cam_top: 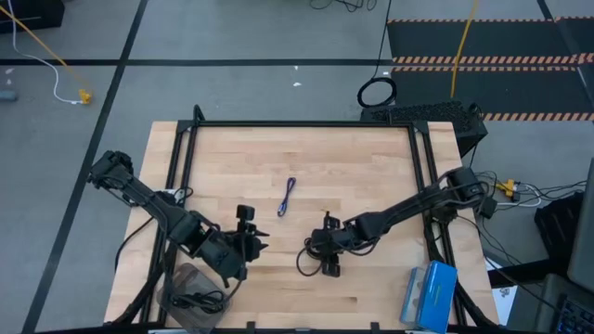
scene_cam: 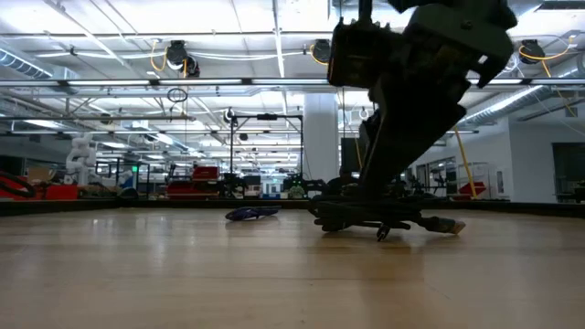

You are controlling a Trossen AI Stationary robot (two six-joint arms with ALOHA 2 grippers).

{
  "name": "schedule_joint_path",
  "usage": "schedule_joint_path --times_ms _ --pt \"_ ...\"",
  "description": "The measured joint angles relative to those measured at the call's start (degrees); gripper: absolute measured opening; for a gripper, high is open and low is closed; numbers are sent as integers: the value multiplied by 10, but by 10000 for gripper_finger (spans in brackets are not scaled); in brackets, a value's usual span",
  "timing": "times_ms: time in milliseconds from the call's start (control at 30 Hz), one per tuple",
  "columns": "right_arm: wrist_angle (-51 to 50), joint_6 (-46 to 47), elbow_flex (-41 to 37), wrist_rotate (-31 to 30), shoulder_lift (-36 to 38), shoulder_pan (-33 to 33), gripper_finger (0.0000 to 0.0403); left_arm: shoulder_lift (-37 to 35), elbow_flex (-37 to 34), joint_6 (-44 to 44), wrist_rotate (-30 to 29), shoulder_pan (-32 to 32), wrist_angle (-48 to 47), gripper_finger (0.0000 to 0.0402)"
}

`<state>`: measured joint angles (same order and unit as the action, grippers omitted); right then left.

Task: Pick and place USB-C Cables
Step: Put the black charger cable into the black bin

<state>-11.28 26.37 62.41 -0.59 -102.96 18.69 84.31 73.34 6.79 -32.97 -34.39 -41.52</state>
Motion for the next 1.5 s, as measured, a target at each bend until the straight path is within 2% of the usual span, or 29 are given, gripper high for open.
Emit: schedule_joint_path --times_ms 267,467,600,833,900,1133,1500 --pt "3 0 0 24 -12 -7 183 0 0 -8 1 0 22 127" --pt "2 0 0 24 -20 -8 166 0 0 -10 1 0 25 127" --pt "3 -3 0 24 -20 -8 130 0 0 -11 1 0 25 127" --pt "3 -21 0 33 -17 -8 30 0 0 -11 1 0 24 127" --pt "1 -24 0 41 -8 -8 12 0 0 -11 1 0 24 127" --pt "1 -32 0 30 57 2 19 0 0 -11 1 0 27 127" --pt "0 -77 0 -63 185 66 15 0 0 4 1 0 32 127"
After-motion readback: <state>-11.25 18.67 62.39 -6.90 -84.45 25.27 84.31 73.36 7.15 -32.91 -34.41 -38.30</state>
